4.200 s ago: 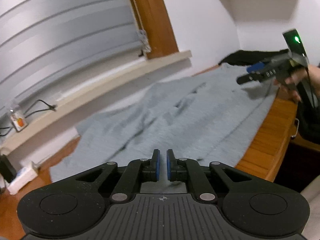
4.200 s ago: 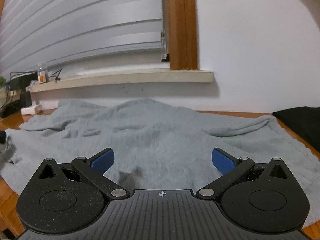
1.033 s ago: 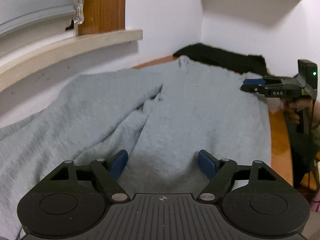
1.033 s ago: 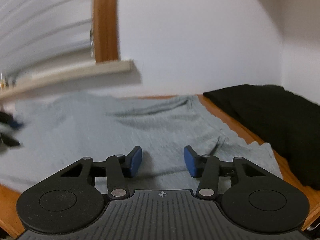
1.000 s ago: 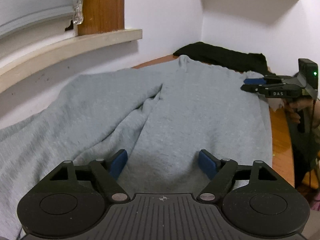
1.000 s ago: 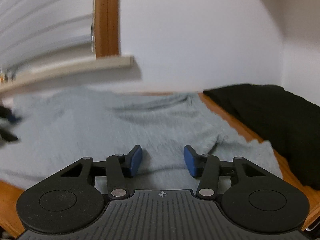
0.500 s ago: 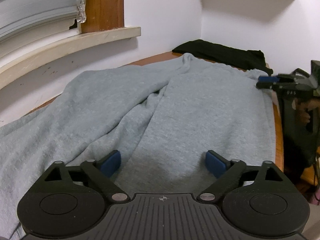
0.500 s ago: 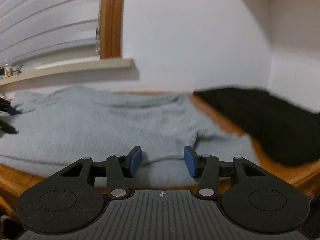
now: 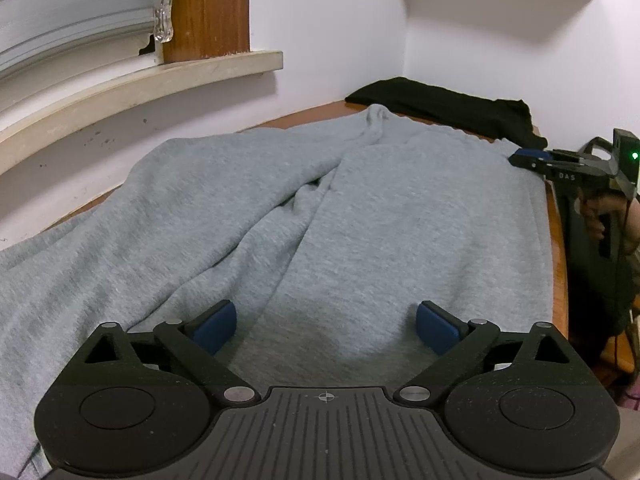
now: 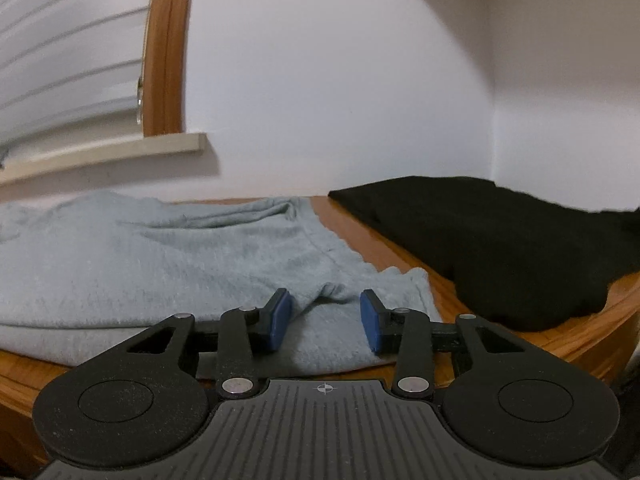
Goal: Fold clothes
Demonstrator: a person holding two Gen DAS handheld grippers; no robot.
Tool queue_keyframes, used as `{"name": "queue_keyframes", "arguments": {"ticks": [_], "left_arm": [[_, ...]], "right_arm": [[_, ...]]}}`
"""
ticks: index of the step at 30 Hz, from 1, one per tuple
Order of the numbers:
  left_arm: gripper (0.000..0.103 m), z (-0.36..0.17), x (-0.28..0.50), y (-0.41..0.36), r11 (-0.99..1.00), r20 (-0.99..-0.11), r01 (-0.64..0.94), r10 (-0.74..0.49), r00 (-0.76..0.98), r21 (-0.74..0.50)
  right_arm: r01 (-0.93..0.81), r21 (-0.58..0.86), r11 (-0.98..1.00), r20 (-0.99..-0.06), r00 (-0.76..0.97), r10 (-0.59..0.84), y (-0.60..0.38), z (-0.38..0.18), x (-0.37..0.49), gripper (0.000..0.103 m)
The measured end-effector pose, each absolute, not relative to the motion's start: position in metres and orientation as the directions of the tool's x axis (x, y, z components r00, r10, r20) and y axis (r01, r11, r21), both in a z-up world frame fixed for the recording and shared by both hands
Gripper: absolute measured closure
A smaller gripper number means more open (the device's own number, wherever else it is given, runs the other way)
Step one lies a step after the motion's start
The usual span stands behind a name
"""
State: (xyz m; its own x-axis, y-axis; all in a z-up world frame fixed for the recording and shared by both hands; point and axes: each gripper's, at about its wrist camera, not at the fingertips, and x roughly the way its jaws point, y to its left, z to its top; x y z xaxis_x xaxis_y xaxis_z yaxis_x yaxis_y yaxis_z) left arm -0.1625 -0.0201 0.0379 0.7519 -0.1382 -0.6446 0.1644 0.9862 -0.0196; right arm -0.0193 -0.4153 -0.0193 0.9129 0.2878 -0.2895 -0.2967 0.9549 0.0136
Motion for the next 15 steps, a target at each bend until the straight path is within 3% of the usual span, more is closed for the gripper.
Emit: {"name": "queue_keyframes", "arguments": {"ticks": [7, 13, 15], "left_arm": [[0.004, 0.038, -0.164, -0.021, 0.987, -0.646, 0.160, -0.132, 0.751, -0.016], [0.003, 0.039, -0.165, -0.021, 0.987, -0.648, 0.158, -0.132, 0.751, -0.017], [0.003, 0.039, -0.166, -0.022, 0.988, -0.648, 0.155, -0.129, 0.751, -0.017]], "right_arm": [[-0.299, 0.040, 0.953, -0.196, 0.933, 0.301, -0.403, -0.005, -0.030, 0.062], [-0.330, 0.025, 0.944, -0.307, 0.896, 0.321, -0.381, -0.018, -0.001, 0.060], [-0.336, 0.046, 0.941, -0.293, 0.896, 0.335, -0.386, -0.023, -0.001, 0.060]]}}
